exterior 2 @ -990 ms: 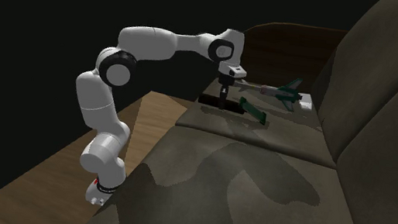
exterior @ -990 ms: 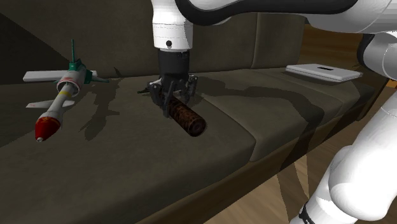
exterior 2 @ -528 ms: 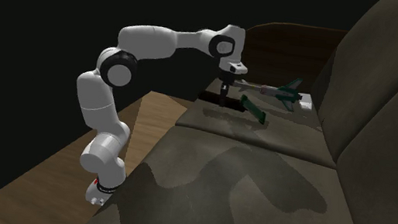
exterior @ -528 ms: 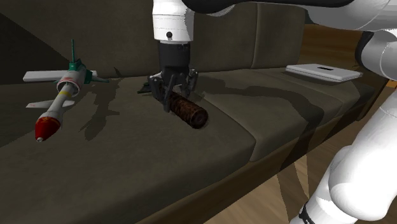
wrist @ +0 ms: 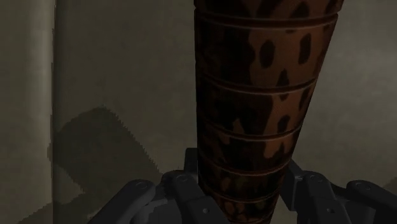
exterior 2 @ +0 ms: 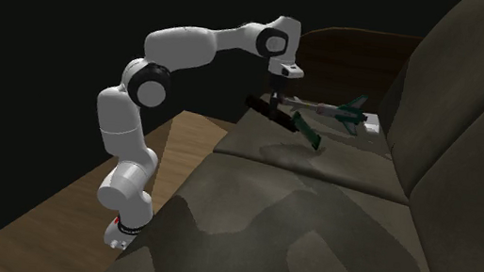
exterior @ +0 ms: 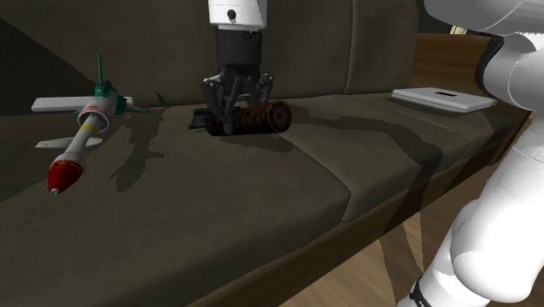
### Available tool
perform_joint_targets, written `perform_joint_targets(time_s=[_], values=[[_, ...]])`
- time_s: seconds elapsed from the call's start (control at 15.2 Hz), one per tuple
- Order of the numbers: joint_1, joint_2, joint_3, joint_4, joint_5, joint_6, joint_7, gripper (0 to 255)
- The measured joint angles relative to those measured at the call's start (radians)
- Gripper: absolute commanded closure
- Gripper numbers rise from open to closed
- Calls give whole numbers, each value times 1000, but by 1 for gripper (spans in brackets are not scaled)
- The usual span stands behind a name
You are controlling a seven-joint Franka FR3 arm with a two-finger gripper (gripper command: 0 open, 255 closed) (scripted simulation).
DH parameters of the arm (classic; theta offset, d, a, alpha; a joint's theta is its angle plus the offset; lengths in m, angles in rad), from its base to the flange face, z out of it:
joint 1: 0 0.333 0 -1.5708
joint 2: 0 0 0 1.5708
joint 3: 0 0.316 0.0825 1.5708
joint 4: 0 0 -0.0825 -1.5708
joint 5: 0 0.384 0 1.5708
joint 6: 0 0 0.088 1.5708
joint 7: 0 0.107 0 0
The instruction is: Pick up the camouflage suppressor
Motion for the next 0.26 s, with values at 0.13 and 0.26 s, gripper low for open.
perform_joint_targets(time_s=[0.13, 0.26], values=[[3, 15, 4, 44, -8, -31, 5, 255], [6, 30, 7, 81, -16, -56, 9, 255]])
